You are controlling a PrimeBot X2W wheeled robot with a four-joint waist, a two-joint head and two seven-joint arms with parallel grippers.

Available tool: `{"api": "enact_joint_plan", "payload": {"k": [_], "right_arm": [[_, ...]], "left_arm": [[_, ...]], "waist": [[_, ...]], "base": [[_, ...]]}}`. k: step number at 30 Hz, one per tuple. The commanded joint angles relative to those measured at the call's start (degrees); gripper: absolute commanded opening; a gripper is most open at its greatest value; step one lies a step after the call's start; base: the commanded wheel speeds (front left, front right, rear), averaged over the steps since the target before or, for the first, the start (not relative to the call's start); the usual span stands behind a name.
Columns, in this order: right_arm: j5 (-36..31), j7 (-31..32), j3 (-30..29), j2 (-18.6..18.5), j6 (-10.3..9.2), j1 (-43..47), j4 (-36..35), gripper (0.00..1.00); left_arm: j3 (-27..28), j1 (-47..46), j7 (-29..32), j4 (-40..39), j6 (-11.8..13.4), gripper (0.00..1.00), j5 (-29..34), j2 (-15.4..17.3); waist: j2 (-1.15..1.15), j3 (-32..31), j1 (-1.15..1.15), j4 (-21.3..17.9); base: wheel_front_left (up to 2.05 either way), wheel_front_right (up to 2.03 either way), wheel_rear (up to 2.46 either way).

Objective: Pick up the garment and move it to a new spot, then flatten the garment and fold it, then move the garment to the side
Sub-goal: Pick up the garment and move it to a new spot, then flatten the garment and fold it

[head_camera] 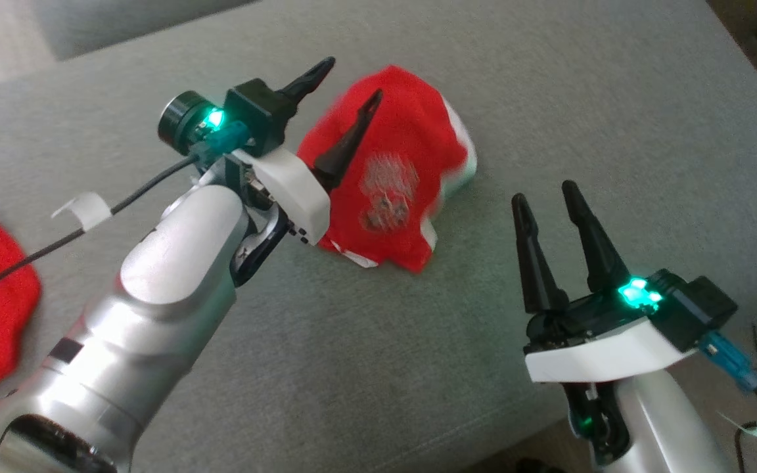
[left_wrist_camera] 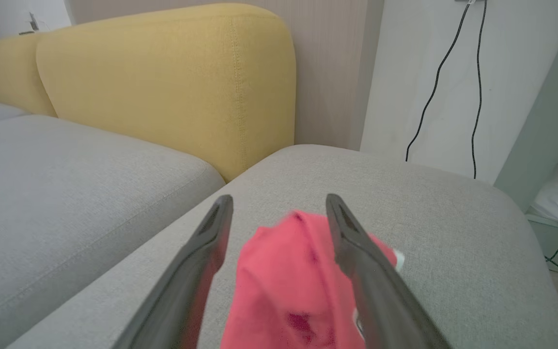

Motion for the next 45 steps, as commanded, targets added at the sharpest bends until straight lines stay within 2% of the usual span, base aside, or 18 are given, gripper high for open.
{"api": "enact_joint_plan", "payload": {"k": [1, 7, 15, 20, 26, 33, 37, 42, 45], "right_arm": [[0.72, -0.61, 1.03, -0.17, 0.43, -1.49, -2.31, 1.0], [0.31, -0.61, -0.65, -0.17, 0.43, -1.01, -1.96, 1.0], [-1.43, -0.61, -2.88, -0.17, 0.43, 0.31, -1.04, 1.0], [-2.57, -0.61, -4.34, -0.17, 0.43, 1.64, -0.44, 1.0], [-3.76, -0.61, -5.02, -0.17, 0.43, 3.35, 0.24, 1.0], [-4.71, -0.61, -5.4, -0.17, 0.43, 5.28, 0.66, 1.0], [-5.18, -0.61, -5.2, -0.17, 0.43, 6.04, 0.91, 1.0], [-5.87, -0.61, -5.38, -0.17, 0.43, 5.71, 1.06, 1.0], [-5.82, -0.61, -7.52, -0.17, 0.43, 4.32, 1.21, 1.0]], "left_arm": [[1.33, -3.59, -0.89, -0.45, 0.11, 1.0, -1.05, 1.0], [2.52, -4.68, -5.37, 1.81, 0.37, 1.0, -1.42, 2.59], [5.02, -1.97, -10.34, 0.31, 3.05, 1.0, -1.94, 5.01], [7.73, 5.08, -12.19, -3.94, 7.53, 1.0, -3.43, 7.13], [10.72, 17.77, -13.43, -12.78, 14.8, 1.0, -3.83, 8.95], [11.65, 32.89, -13.69, -19.99, 19.61, 1.0, -3.93, 9.07], [13.69, 37.15, -13.72, -23.42, 20.84, 1.0, -2.23, 7.68], [15.49, 38.34, -13.73, -25.35, 20.18, 1.0, -0.3, 6.04], [16.02, 37.61, -13.73, -25.4, 19.5, 1.0, 0.75, 5.72]], "waist": [[0.0, 1.88, -0.01, -2.01], [0.0, 0.24, -0.01, 1.92], [0.0, -3.2, -0.01, 10.19], [0.0, -5.76, -0.01, 15.63], [0.0, -7.58, -0.01, 20.23], [0.0, -8.61, -0.01, 23.4], [0.0, -8.93, -0.01, 24.05], [0.0, -8.54, -0.01, 24.31], [0.0, -7.68, -0.01, 24.52]], "base": [[0.0, 0.0, 0.0], [0.0, 0.0, 0.0], [0.0, 0.0, 0.0], [0.0, 0.0, 0.0], [0.0, 0.0, 0.0], [0.0, 0.0, 0.0], [0.0, 0.0, 0.0], [0.0, 0.0, 0.0], [0.0, 0.0, 0.0]]}}
